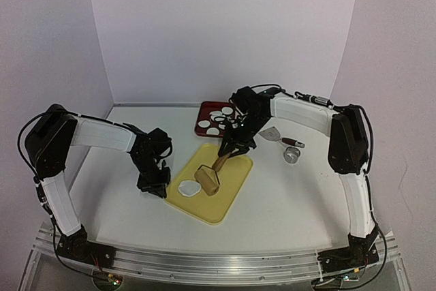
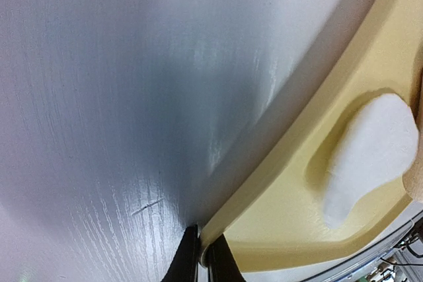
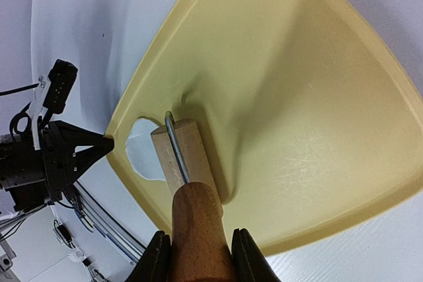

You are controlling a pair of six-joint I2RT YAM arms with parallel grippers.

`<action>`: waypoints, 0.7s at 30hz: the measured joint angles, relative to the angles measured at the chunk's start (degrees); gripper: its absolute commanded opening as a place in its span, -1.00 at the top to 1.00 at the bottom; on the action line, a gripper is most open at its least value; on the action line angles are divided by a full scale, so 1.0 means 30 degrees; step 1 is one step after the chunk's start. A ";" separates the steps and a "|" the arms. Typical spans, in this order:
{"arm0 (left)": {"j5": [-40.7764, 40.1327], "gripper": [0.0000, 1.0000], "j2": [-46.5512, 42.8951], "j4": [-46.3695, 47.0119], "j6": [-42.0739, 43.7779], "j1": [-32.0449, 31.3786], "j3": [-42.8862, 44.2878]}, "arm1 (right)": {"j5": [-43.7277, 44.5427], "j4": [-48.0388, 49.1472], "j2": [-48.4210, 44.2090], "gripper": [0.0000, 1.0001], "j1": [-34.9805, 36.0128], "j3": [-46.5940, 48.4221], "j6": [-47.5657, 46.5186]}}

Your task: Roll out the dumpling wrappers from the dough

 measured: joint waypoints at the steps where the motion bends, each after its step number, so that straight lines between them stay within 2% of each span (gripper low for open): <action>1: -0.0017 1.00 0.0000 0.0007 0.0001 0.0000 0.0001 | 0.0015 0.0009 0.0001 1.00 0.0018 0.0024 -0.0078; 12: -0.0085 1.00 -0.0024 0.0292 0.0289 0.0015 0.0001 | 0.1432 -0.0210 -0.0258 1.00 0.0511 0.0510 -0.0080; 21: -0.0323 1.00 -0.0022 0.1478 0.1234 0.0022 0.0001 | 0.1797 -0.0611 -0.0876 1.00 -0.0111 0.0455 0.0435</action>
